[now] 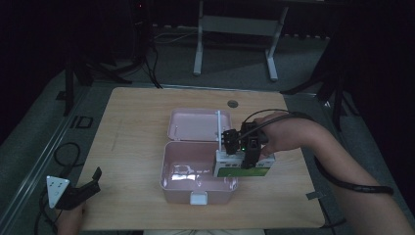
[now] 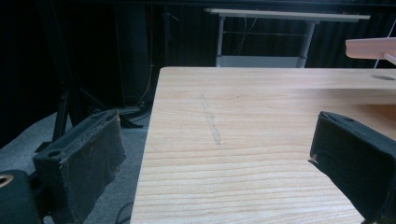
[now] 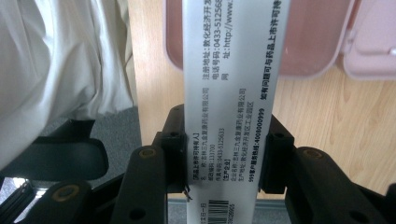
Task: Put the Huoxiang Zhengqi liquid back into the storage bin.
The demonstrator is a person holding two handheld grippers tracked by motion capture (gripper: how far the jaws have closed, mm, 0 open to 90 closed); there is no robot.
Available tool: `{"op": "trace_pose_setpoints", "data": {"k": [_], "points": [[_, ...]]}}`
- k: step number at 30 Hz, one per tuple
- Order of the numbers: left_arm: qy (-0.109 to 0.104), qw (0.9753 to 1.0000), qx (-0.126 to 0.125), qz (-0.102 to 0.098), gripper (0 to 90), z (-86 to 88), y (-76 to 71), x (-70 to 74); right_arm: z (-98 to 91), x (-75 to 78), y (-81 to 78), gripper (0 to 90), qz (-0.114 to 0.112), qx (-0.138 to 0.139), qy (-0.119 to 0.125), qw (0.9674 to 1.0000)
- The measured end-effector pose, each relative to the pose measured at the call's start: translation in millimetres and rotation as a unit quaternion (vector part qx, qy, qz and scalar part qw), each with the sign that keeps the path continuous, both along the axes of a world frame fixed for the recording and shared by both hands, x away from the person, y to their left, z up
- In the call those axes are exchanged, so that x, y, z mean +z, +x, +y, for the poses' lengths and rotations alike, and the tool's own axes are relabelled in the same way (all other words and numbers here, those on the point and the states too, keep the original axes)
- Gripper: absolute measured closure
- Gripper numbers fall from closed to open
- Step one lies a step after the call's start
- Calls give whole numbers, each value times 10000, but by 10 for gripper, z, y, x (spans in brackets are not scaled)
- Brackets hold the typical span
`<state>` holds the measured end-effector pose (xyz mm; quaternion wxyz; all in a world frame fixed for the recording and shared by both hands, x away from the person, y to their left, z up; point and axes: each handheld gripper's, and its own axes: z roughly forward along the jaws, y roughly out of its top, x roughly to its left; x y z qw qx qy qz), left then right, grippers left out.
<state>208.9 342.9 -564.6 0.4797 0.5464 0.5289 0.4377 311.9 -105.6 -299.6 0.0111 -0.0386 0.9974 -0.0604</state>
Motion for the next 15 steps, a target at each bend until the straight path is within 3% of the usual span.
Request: {"op": "trace_pose_setpoints", "data": {"k": [15], "points": [[-8, 10000, -18, -9, 30, 1, -1, -1, 493, -136, 9, 616, 57, 158, 7, 9999]]}}
